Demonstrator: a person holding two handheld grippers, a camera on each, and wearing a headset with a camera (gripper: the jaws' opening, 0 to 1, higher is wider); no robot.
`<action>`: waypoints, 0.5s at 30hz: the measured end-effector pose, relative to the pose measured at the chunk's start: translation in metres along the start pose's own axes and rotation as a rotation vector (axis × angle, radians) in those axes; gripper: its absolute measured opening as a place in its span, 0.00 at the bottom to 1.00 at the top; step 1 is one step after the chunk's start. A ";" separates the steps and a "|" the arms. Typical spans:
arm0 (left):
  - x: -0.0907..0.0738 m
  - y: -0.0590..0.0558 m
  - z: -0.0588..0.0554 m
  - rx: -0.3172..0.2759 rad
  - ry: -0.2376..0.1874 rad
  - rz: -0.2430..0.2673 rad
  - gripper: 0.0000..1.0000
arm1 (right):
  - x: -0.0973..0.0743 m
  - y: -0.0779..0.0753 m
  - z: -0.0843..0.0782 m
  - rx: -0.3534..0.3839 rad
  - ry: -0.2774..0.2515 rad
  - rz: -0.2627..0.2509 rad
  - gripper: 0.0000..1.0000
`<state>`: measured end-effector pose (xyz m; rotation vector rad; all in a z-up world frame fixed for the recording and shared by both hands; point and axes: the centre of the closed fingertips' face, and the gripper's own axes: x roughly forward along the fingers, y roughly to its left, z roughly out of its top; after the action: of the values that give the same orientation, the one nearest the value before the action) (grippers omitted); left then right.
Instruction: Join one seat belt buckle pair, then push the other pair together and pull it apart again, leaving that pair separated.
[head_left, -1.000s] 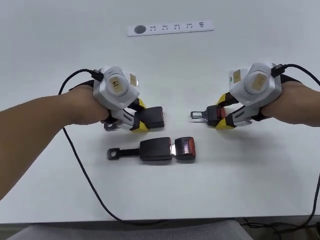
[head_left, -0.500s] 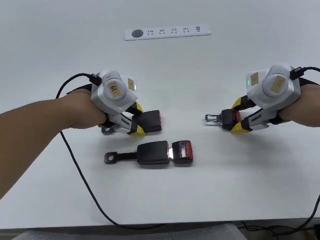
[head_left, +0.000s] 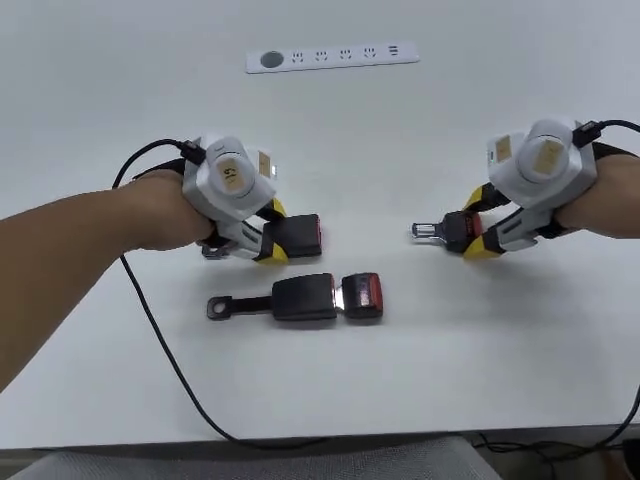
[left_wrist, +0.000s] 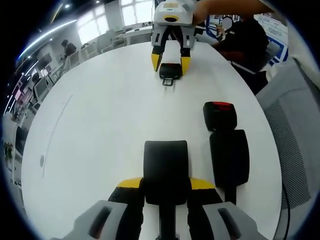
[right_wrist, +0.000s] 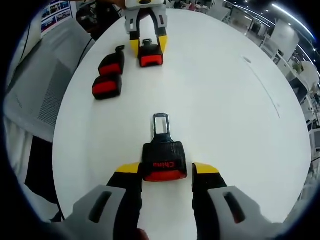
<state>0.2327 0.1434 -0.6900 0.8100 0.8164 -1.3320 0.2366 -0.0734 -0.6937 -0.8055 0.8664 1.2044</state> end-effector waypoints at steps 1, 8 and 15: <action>0.000 0.000 0.000 -0.001 0.002 -0.002 0.33 | 0.000 0.000 0.000 0.006 0.001 -0.006 0.40; 0.002 0.006 -0.002 -0.020 -0.004 0.011 0.43 | -0.008 0.004 0.015 0.038 -0.043 -0.052 0.46; -0.013 0.004 0.006 -0.025 -0.047 0.051 0.51 | -0.014 0.008 0.023 0.127 -0.123 -0.094 0.49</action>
<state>0.2363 0.1451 -0.6752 0.7719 0.7692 -1.2891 0.2294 -0.0575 -0.6709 -0.6555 0.7873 1.0933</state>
